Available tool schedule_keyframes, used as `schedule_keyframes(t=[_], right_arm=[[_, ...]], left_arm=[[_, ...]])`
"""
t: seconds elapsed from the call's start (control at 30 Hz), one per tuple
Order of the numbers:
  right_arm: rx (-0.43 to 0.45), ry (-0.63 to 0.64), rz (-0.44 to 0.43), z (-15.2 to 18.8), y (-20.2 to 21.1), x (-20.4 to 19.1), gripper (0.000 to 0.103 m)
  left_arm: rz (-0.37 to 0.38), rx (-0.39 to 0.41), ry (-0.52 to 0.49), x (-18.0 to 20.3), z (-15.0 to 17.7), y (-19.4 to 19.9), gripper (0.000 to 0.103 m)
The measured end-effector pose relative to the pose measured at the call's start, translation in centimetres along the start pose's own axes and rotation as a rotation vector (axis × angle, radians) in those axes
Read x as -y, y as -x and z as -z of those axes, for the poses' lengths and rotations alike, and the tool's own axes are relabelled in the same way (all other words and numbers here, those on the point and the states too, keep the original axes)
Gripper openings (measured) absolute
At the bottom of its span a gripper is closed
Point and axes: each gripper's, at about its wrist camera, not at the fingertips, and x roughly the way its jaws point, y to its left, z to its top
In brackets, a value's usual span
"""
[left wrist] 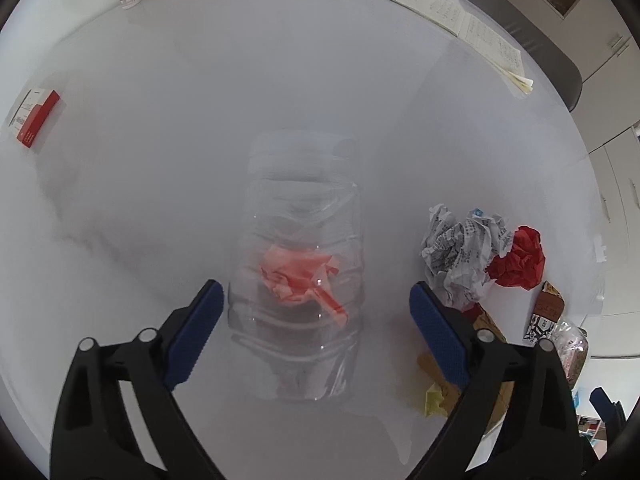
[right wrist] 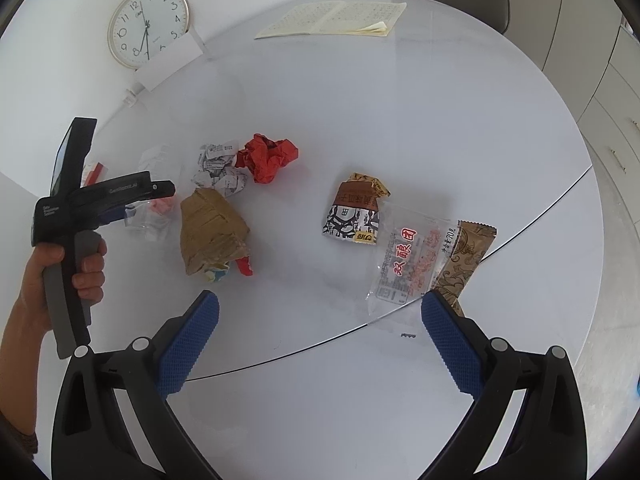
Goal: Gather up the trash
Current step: 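Move the left tool to the clear plastic bottle and grasp it, then grasp the red crumpled paper with the right tool while the left holds the bottle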
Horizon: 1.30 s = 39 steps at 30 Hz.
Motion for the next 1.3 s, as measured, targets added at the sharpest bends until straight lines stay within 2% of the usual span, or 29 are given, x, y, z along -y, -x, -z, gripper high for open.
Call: schedule_keyframes(t=[0.03,0.07,0.1,0.17,0.3,0.4,0.57,0.77,0.9,0.97,1.03,1.1,1.2,1.3], right_arm=[[-0.003,0.0,-0.002,0.0,-0.1,0.1,0.1],[-0.005,0.0,-0.004,0.0,-0.2,0.3,0.1],[-0.005,0.0,-0.006,0.0,-0.2,0.4,0.1],[-0.004,0.002,-0.013,0.0,-0.2,0.6,0.1],[-0.002,0.02,-0.028,-0.4,-0.6,1.0,0.1],[-0.002,0.068,-0.043,-1.5,-1.3,0.8,0.1],[0.005,0.222,-0.077,-5.6,-3.8,-1.1,0.1],[-0.039,0.393,-0.086,-10.3,-9.3,-4.3,0.1],[-0.083,0.433,-0.095,-11.5,-12.6,-5.3,0.086],[-0.107,0.451,-0.097,-11.6,-13.7,-5.6,0.073],[-0.119,0.465,-0.099,-11.3,-14.1,-5.7,0.055],[-0.118,0.461,-0.12,-11.0,-13.8,-5.6,0.046],[-0.088,0.443,-0.125,-10.3,-12.8,-5.0,0.04],[-0.054,0.404,-0.13,-9.3,-10.8,-4.2,0.039]], left_arm=[[-0.01,-0.011,-0.001,0.0,-0.2,-0.4,0.074],[-0.009,-0.021,0.003,0.0,-0.3,-0.7,0.064],[0.001,-0.029,0.01,-0.1,-0.4,-0.9,0.063],[0.007,-0.027,0.01,-0.1,-0.5,-0.9,0.063],[-0.016,-0.002,-0.062,0.8,0.0,-0.3,0.062],[-0.001,0.007,-0.113,1.8,1.0,0.7,0.062],[0.042,0.03,-0.162,2.2,2.9,3.3,0.062],[0.083,0.042,-0.184,1.5,4.9,5.8,0.062],[0.083,0.029,-0.216,1.1,6.5,6.9,0.062],[0.081,0.017,-0.242,1.0,7.4,7.3,0.062],[0.07,0.001,-0.289,1.1,8.1,7.6,0.062],[0.062,-0.012,-0.341,1.5,8.7,7.7,0.062],[0.033,-0.021,-0.437,2.4,10.5,7.9,0.062],[0.003,-0.007,-0.537,4.0,11.7,8.3,0.062]])
